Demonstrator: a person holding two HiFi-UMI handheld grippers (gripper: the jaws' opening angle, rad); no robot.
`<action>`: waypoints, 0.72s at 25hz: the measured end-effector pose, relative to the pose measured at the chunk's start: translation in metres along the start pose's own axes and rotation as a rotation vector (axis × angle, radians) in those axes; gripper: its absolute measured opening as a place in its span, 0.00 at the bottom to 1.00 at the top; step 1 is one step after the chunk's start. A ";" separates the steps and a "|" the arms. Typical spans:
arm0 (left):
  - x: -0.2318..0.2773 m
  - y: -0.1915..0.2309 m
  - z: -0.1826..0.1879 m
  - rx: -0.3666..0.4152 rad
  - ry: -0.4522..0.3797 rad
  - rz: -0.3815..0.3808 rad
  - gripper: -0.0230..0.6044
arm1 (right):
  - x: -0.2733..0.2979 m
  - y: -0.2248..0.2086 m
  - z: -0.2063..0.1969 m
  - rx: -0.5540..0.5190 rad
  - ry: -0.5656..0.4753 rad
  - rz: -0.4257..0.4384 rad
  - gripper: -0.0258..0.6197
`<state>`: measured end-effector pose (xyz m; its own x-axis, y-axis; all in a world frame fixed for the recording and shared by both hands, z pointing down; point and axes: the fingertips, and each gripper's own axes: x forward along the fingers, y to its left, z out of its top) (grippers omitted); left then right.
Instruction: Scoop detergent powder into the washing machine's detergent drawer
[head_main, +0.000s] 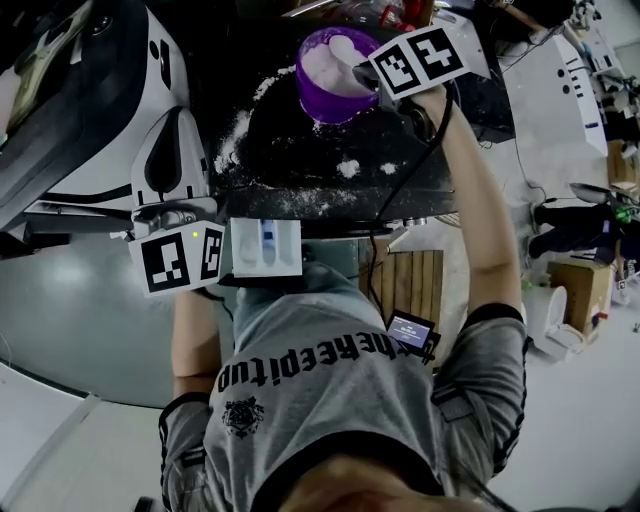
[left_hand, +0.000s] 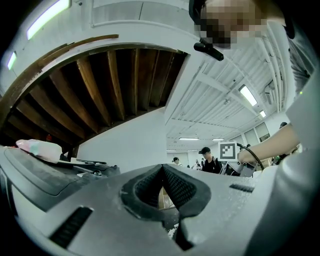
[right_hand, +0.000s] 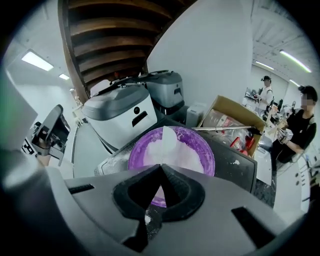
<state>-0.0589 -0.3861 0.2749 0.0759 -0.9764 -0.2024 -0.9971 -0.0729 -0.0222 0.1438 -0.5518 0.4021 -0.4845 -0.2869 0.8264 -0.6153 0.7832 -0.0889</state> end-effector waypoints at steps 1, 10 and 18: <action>0.001 0.000 -0.001 0.001 0.002 0.004 0.04 | 0.005 -0.003 0.000 -0.008 0.030 -0.002 0.05; 0.006 0.008 -0.006 0.001 0.014 0.030 0.04 | 0.038 -0.013 0.000 -0.006 0.261 0.048 0.05; 0.002 0.014 -0.007 0.001 0.021 0.053 0.04 | 0.050 -0.019 -0.003 0.009 0.363 0.032 0.05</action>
<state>-0.0728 -0.3902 0.2816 0.0229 -0.9828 -0.1830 -0.9997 -0.0208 -0.0134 0.1328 -0.5792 0.4470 -0.2527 -0.0463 0.9664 -0.6096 0.7833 -0.1218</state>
